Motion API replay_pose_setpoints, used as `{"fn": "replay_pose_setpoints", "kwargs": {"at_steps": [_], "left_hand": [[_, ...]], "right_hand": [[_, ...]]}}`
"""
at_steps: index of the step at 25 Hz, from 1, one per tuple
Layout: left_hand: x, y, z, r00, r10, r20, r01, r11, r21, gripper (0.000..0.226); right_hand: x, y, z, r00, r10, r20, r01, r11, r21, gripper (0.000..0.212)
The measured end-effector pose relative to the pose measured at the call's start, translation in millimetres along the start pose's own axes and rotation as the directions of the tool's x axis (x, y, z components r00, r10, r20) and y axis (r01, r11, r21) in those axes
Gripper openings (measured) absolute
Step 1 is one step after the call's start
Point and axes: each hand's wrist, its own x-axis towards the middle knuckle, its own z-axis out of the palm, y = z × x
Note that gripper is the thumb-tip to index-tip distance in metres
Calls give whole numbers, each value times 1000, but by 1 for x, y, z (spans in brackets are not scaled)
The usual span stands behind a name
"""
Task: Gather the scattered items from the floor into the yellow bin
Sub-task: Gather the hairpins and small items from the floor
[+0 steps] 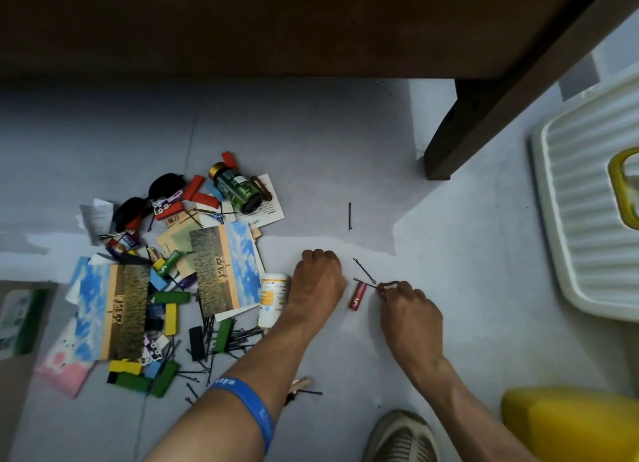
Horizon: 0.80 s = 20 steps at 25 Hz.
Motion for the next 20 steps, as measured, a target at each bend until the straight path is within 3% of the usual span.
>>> {"fn": "replay_pose_setpoints", "kwargs": {"at_steps": [1,2,3,5,7,9,12,14,20], "left_hand": [[-3,-3,-3,995,-101,-12,98,980,-172,20],[-5,-6,-5,972,-232,23,223,897,-381,20],[-6,-7,-8,930,-351,108,342,726,-596,19],[-14,-6,-13,845,-427,321,448,241,-861,13],[-23,-1,-16,818,-354,453,436,-131,-890,10],[-28,4,-18,809,-276,518,430,-323,-843,17],[-34,10,-17,800,-150,581,485,-409,-773,33],[-39,11,-17,781,-112,614,517,-436,-737,33],[-51,8,-13,764,-188,618,465,-503,-728,24]], "right_hand": [[-1,-3,-2,1000,-21,-7,20,1000,-20,13],[0,-4,-1,999,-33,-17,32,999,-27,13],[2,-4,-1,1000,-15,1,15,1000,4,11],[7,4,-1,992,125,-17,-120,979,167,16],[12,19,-4,941,339,-17,-307,871,384,24],[11,28,-8,906,423,-27,-352,785,510,19],[0,21,-5,942,319,-106,-246,869,429,15],[-4,10,2,977,207,-43,-184,932,313,15],[7,-9,4,987,161,3,-158,967,201,16]]}}
